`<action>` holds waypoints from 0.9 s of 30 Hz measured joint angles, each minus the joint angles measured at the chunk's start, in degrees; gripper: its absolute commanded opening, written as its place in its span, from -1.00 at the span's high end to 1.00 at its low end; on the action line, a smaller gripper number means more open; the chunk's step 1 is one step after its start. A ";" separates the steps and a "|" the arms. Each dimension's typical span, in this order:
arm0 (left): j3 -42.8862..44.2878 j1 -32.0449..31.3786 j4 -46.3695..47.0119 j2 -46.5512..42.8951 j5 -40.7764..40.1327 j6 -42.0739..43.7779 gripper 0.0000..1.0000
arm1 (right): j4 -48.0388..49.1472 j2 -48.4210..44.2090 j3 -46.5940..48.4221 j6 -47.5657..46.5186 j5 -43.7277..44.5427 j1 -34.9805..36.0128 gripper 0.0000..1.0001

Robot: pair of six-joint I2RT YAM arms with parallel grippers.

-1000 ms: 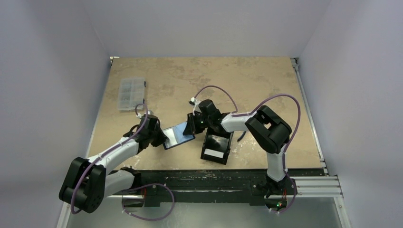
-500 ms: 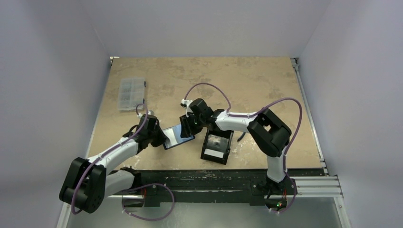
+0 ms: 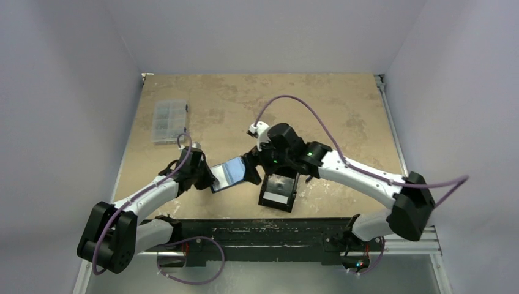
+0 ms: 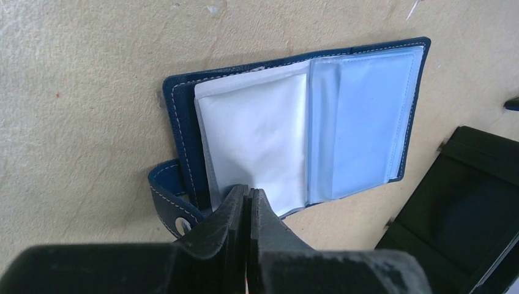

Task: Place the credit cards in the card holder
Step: Pick up the credit card from the storage box.

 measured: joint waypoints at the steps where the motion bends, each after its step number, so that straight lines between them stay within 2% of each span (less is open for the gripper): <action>1: 0.11 0.00 -0.33 0.00 0.04 0.17 1.00 | -0.42 -2.27 -1.66 -0.37 -0.09 -0.31 -0.97; 5: 0.35 0.00 -1.01 0.00 0.35 0.87 1.00 | -2.80 -9.11 -10.03 -1.29 -2.19 -1.51 -0.98; 10: 0.44 0.00 -1.42 0.02 0.85 1.29 1.00 | -4.55 -8.24 -14.08 -2.01 -6.27 -1.86 -0.98; 27: 0.50 0.00 -1.66 0.11 1.40 1.31 1.00 | -4.02 -3.82 -16.20 0.24 -8.76 -2.12 -0.91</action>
